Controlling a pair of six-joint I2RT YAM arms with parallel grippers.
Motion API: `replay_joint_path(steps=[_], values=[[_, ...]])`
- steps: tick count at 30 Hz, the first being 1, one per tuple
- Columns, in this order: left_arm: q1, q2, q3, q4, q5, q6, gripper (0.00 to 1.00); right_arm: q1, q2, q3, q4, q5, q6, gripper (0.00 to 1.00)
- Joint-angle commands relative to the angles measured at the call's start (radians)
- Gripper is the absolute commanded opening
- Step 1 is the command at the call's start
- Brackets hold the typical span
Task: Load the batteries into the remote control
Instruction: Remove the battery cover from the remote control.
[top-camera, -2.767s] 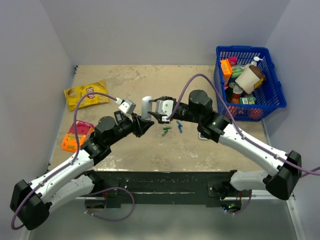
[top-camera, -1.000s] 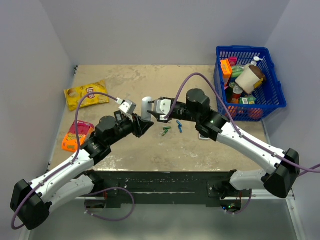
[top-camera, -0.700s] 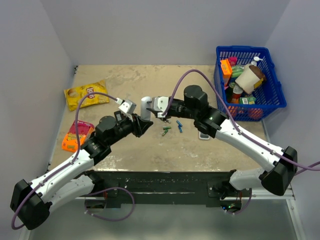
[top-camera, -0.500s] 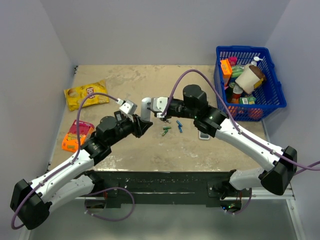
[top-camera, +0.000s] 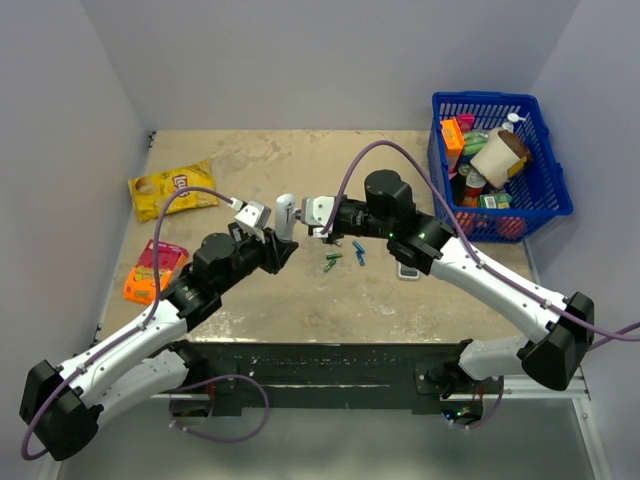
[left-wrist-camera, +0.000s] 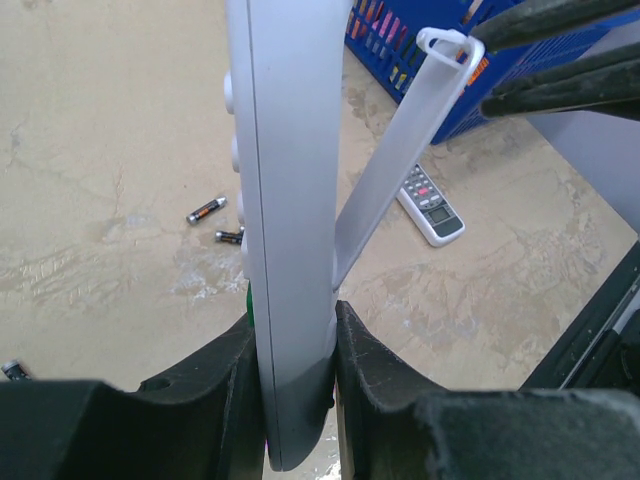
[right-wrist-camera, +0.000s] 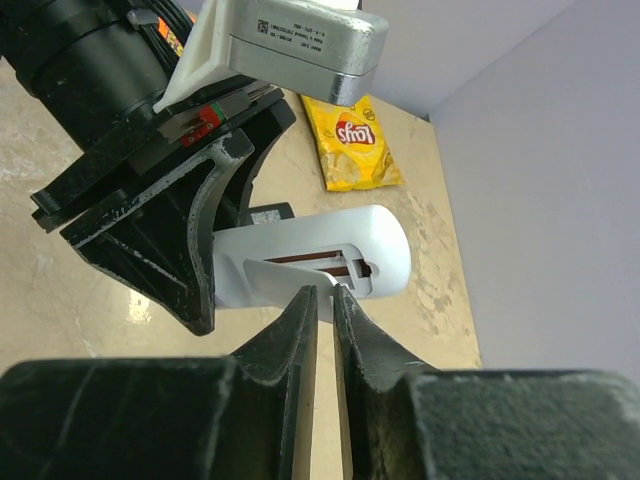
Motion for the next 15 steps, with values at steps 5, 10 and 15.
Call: replay_joint_path(steps=[5,10,15], values=[[0.002,-0.033,0.008,0.24,0.137,0.012,0.0,0.017,0.002,-0.022,-0.002,-0.002,0.035,0.17],[0.001,-0.026,-0.03,0.306,0.239,-0.028,0.0,0.017,0.028,-0.003,0.032,-0.001,0.042,0.18],[0.002,-0.038,-0.048,0.289,0.169,-0.063,0.0,0.015,0.031,0.011,0.039,-0.011,0.048,0.18]])
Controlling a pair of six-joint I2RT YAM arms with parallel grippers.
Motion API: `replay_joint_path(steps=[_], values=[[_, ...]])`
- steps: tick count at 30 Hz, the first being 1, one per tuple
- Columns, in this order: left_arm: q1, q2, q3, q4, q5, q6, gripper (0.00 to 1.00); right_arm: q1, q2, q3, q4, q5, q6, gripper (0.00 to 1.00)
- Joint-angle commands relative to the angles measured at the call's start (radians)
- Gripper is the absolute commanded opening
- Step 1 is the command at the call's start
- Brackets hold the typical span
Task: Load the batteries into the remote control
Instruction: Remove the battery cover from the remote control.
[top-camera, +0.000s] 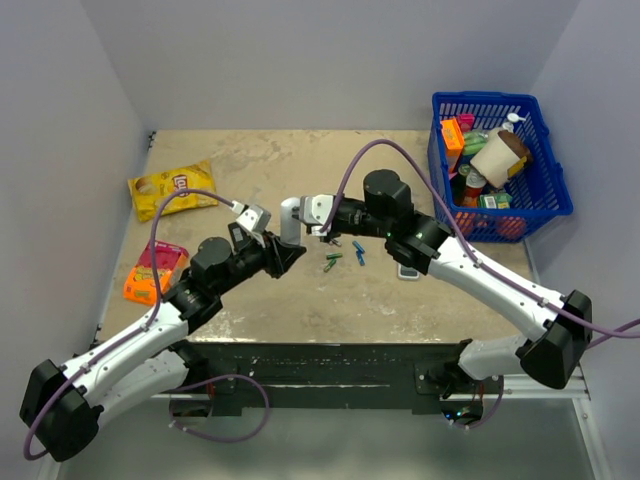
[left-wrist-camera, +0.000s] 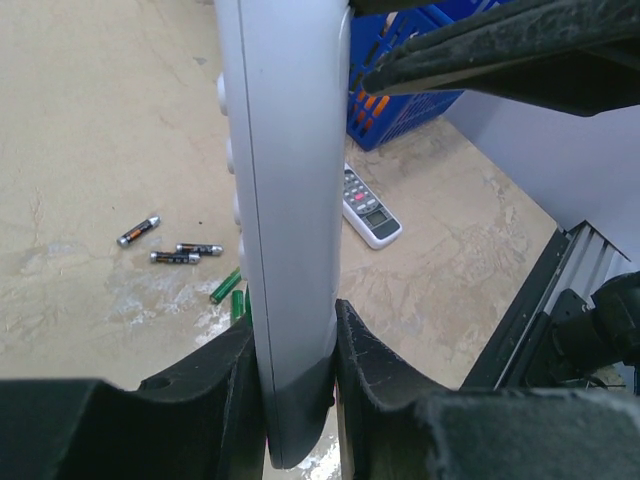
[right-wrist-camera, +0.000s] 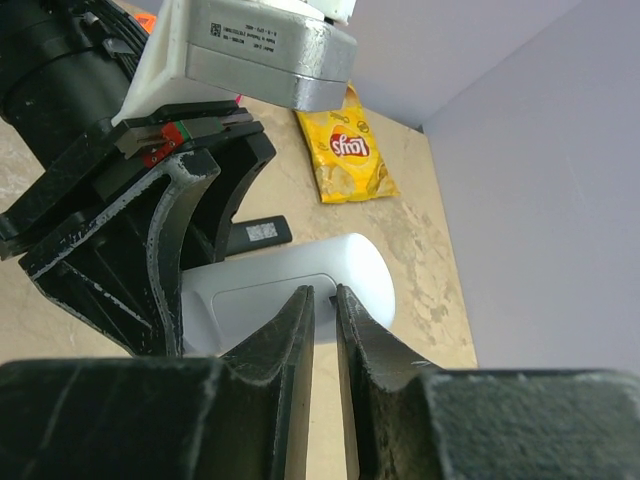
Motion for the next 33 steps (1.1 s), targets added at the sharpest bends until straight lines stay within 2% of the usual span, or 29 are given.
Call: replay_joint_path(steps=[1,5,11,16,21,33], values=[[-0.004,-0.04,0.004,0.145,0.001,-0.031,0.0,0.01,0.023,0.016,-0.011,-0.015,0.028,0.18],[-0.004,-0.047,0.002,0.085,-0.115,-0.054,0.0,0.01,0.004,0.019,-0.033,-0.018,0.028,0.18],[-0.004,-0.047,0.007,0.057,-0.171,-0.08,0.0,0.01,-0.013,0.005,-0.047,-0.015,0.026,0.17],[-0.004,-0.041,-0.012,0.085,-0.157,-0.088,0.0,0.011,0.0,-0.001,-0.027,-0.013,0.042,0.18],[-0.004,-0.044,-0.065,0.154,-0.129,-0.105,0.0,0.01,0.023,-0.003,0.025,0.008,0.072,0.24],[-0.004,-0.049,-0.151,0.269,-0.115,-0.163,0.0,0.008,0.089,0.054,0.032,0.046,0.126,0.25]])
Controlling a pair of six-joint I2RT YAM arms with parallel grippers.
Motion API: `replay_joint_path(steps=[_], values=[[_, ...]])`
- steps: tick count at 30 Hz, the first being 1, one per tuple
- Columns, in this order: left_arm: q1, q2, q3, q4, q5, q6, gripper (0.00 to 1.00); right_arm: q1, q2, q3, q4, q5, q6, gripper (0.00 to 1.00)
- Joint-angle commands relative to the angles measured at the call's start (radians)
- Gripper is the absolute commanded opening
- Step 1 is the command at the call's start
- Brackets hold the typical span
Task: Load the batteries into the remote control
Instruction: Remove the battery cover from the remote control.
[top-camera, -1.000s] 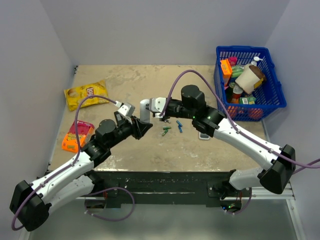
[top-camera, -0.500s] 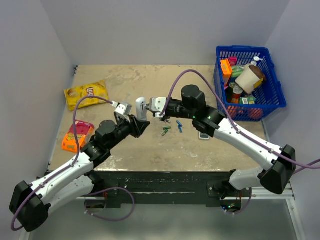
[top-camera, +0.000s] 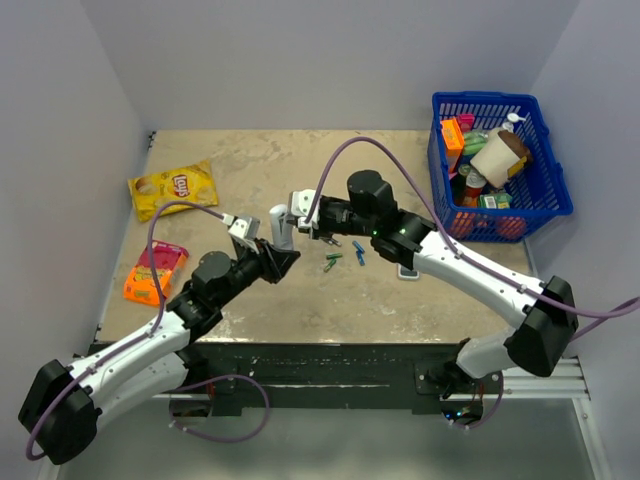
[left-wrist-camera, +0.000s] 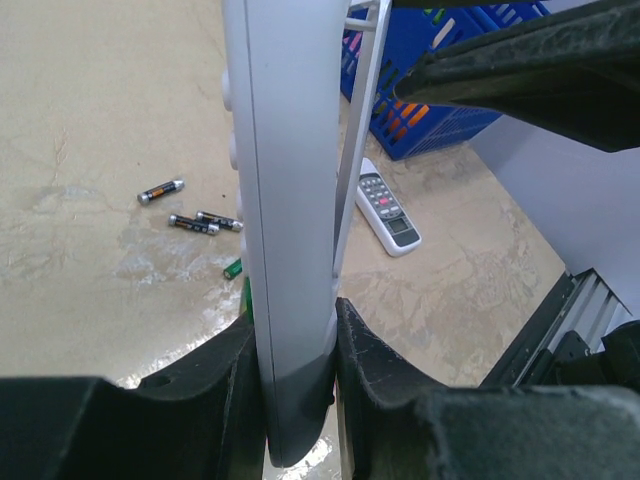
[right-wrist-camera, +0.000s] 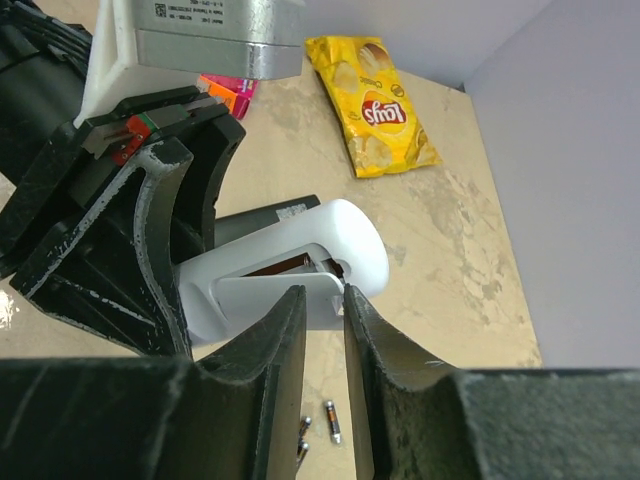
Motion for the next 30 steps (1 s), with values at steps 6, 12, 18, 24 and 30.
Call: replay_joint_path(steps=[6,12,18,24,30], values=[[0.0,-0.02,-0.025,0.186,0.011,-0.051,0.0,0.006,0.01,0.056,0.033,0.027,0.057,0.27],[0.002,-0.007,-0.032,0.232,0.028,-0.07,0.0,0.006,0.028,0.073,0.035,0.023,0.065,0.29],[0.016,0.003,-0.06,0.307,0.058,-0.106,0.0,0.004,0.039,0.084,0.045,0.018,0.077,0.37],[0.028,0.016,-0.072,0.367,0.086,-0.138,0.0,0.006,0.043,0.098,0.049,0.018,0.082,0.44],[0.034,0.023,-0.066,0.364,0.095,-0.141,0.0,0.006,0.04,0.098,0.055,0.006,0.088,0.46]])
